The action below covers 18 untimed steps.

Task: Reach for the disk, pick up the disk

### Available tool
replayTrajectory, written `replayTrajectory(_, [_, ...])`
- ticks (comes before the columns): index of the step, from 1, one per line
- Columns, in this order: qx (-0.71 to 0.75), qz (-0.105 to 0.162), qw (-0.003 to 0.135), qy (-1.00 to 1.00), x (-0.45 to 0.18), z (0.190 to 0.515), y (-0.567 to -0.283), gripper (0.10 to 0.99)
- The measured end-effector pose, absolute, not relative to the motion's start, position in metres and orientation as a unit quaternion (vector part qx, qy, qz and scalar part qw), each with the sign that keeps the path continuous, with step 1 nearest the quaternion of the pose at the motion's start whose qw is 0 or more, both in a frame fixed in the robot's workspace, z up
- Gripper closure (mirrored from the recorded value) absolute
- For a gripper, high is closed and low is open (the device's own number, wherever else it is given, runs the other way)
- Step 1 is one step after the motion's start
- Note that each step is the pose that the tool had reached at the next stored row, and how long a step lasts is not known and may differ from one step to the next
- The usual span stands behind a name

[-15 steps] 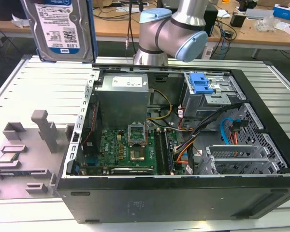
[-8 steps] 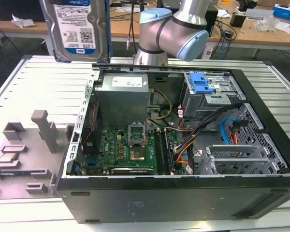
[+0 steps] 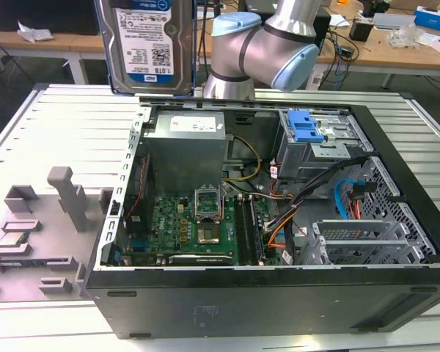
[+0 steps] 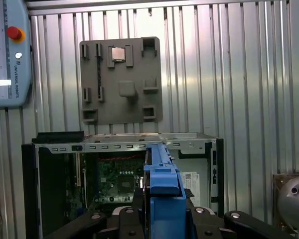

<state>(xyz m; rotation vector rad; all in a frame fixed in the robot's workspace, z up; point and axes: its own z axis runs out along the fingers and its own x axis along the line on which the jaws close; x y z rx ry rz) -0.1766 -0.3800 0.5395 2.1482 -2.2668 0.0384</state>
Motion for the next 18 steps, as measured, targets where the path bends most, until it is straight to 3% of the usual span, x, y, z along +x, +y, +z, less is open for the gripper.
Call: replayTrajectory(18, [0.688,0.013,0.010,-0.726,-0.154,0.522,-0.380,0.718])
